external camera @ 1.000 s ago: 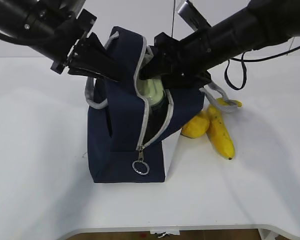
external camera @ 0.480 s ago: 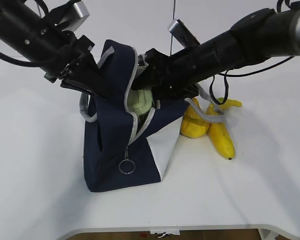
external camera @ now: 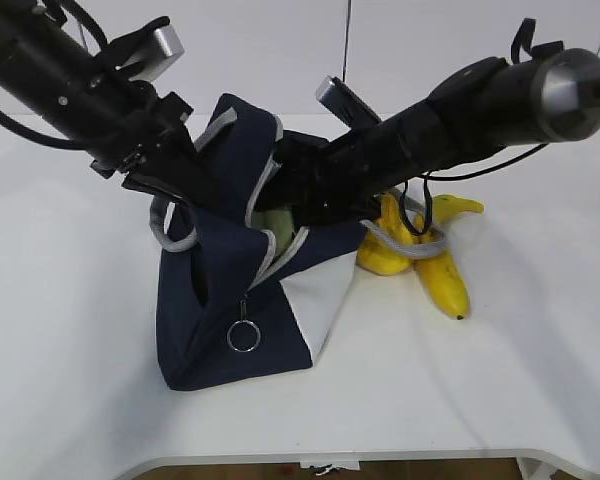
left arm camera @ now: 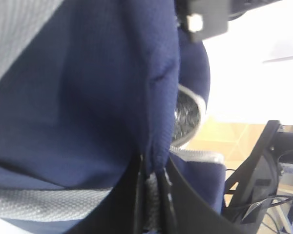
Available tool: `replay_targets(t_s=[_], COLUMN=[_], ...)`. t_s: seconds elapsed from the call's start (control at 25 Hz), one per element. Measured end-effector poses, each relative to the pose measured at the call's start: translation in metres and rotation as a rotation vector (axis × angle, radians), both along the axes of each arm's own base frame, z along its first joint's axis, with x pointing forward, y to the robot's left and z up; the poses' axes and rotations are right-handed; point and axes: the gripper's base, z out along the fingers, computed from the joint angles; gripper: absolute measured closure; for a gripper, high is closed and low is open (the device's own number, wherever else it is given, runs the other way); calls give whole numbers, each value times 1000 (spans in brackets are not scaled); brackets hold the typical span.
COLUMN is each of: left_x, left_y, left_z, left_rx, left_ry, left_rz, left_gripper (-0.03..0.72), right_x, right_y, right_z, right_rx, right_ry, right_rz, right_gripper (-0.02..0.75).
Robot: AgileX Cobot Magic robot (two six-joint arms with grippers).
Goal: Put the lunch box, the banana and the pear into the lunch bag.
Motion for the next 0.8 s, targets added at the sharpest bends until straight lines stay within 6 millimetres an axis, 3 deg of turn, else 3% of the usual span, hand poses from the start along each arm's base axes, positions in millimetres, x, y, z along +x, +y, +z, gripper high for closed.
replay_targets(t_s=[0.28, 0.48, 0.8], left_x=[0, 0, 0], left_y=[1, 1, 1], left_z=[-1, -1, -1], left_rx=[10, 10, 17], left_ry=[-3, -4, -8], left_rz=[-3, -5, -7], left_gripper=[675, 675, 675], right_x=[5, 7, 11], right_y=[2, 4, -1], right_z=[-2, 11, 38], right_rx=[1, -17, -180], right_ry=[-6, -8, 34], right_rz=[16, 68, 156], right_gripper=[334, 223, 196])
